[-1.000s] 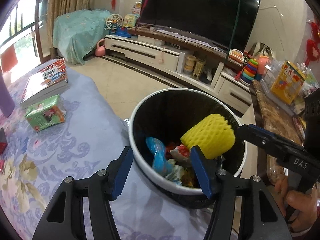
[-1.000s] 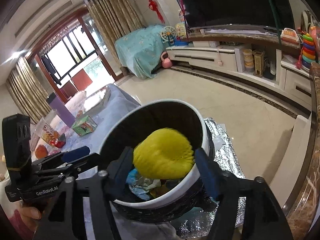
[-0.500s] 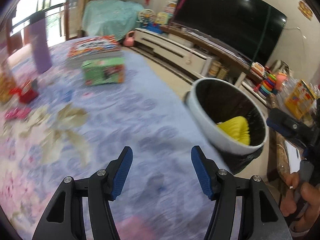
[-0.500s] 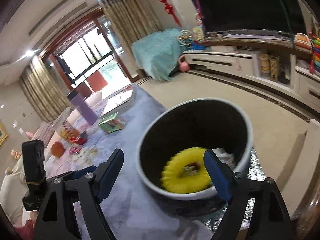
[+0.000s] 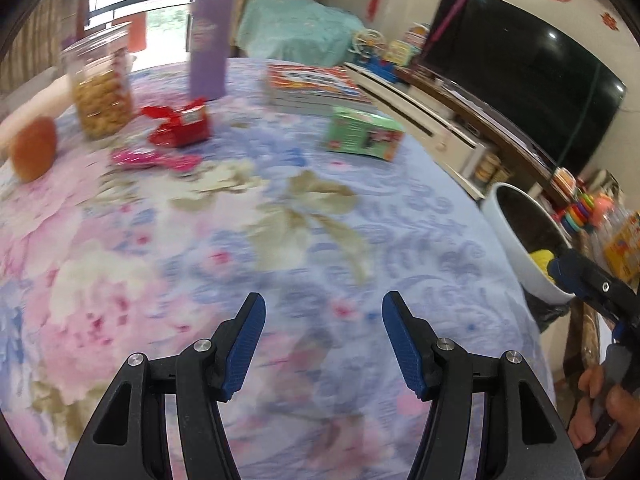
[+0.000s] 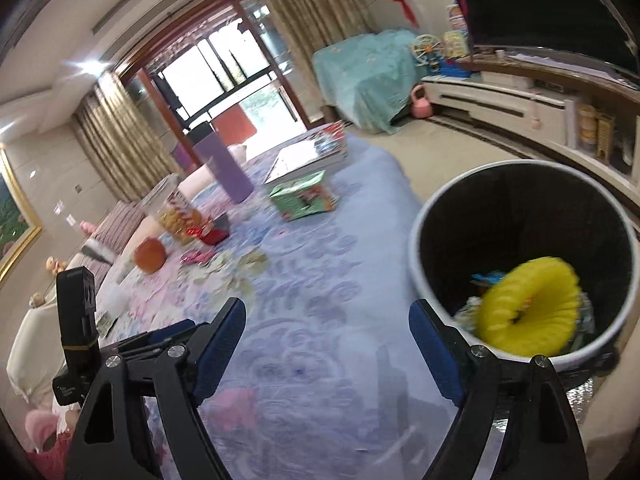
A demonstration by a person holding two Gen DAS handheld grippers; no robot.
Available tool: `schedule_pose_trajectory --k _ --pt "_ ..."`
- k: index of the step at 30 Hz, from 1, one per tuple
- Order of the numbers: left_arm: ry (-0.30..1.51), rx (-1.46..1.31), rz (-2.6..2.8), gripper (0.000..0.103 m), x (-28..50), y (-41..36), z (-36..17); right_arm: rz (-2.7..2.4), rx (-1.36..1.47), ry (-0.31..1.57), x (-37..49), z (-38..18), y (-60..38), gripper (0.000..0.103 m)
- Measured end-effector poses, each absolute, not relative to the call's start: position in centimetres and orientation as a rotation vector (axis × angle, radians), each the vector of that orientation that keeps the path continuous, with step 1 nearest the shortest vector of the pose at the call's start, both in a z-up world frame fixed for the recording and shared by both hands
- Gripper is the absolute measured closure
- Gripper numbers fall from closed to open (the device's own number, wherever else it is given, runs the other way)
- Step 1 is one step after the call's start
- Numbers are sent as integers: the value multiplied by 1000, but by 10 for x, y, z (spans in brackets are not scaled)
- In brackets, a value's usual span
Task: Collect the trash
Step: 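Move both tools back to the table toward the pink lollipop and red chip bag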
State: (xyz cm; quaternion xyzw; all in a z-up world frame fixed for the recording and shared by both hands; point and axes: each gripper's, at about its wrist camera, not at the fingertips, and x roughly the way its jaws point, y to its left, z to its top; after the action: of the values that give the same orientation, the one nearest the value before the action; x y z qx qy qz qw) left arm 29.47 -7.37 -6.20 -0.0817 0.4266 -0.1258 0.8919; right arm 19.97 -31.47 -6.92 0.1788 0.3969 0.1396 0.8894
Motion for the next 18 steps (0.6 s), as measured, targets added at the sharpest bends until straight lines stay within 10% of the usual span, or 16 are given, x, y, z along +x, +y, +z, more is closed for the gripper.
schedule_pose_trajectory --k 18 --pt "877 -236 -104 42 308 10 -68 441 316 885 233 -83 -231 17"
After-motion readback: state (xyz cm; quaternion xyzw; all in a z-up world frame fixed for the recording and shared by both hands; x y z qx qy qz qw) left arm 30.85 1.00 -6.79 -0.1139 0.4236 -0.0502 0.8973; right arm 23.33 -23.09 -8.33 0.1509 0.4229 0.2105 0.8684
